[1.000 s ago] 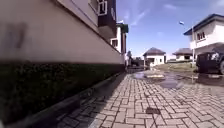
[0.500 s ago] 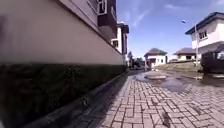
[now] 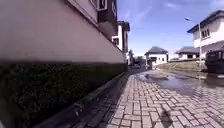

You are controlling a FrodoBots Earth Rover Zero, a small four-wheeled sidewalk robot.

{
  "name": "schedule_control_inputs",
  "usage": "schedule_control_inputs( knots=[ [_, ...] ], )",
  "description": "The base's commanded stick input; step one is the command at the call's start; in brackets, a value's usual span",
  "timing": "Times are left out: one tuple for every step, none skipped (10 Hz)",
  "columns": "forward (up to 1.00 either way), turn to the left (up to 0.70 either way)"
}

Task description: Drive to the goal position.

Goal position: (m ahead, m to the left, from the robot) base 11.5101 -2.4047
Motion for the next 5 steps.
schedule_control_inputs(
  knots=[
    [0.69, -0.21],
    [0.69, -0.25],
    [0.69, -0.02],
    [0.69, -0.08],
    [0.69, -0.14]
  ],
)
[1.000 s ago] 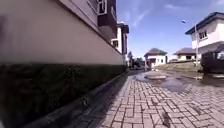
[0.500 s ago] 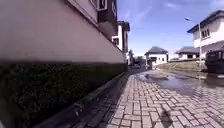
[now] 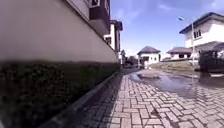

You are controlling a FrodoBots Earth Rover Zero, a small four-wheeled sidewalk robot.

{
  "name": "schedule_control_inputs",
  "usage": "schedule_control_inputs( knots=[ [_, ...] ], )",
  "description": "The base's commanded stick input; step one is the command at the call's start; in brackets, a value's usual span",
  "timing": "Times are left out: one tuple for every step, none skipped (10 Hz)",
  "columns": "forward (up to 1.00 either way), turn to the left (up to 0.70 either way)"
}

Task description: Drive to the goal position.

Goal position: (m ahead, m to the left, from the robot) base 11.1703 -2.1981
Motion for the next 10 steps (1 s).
schedule_control_inputs(
  knots=[
    [0.69, -0.01],
    [0.69, 0.03],
    [0.69, 0.03],
    [0.69, 0.03],
    [0.69, 0.03],
    [0.69, 0.03],
    [0.69, 0.03],
    [0.69, 0.03],
    [0.69, 0.03],
    [0.69, 0.03]
  ],
)
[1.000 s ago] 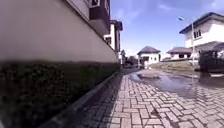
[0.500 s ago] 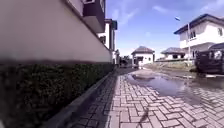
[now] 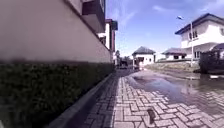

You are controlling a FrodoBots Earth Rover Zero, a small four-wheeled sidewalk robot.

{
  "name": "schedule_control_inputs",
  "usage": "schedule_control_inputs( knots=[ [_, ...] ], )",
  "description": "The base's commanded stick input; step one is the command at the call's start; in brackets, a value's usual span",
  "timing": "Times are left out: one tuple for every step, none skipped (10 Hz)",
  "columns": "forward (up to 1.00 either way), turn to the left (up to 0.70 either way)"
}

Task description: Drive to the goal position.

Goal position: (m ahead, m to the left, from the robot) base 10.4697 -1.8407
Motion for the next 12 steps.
schedule_control_inputs(
  knots=[
    [0.69, 0.03],
    [0.69, 0.03],
    [0.69, 0.03],
    [0.69, 0.03],
    [0.69, 0.03],
    [0.69, 0.03],
    [0.69, 0.03],
    [0.69, 0.03],
    [0.69, -0.29],
    [0.69, -0.13],
    [0.69, 0.03],
    [0.69, 0.03]
  ],
)
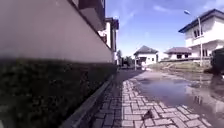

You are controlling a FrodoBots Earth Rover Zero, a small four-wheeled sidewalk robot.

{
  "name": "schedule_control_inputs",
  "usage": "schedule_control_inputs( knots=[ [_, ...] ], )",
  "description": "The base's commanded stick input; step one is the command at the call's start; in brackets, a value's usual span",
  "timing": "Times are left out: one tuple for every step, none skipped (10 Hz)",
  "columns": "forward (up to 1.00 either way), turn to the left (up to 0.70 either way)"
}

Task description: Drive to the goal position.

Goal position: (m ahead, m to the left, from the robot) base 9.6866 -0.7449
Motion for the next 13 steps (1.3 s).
schedule_control_inputs(
  knots=[
    [0.69, 0.03],
    [0.69, 0.03],
    [0.69, 0.03],
    [0.69, -0.34],
    [0.69, -0.32],
    [0.69, -0.03],
    [0.69, 0.03],
    [0.69, 0.03],
    [0.69, 0.03],
    [0.69, 0.03],
    [0.69, 0.03],
    [0.69, 0.03],
    [0.69, 0.03]
  ],
)
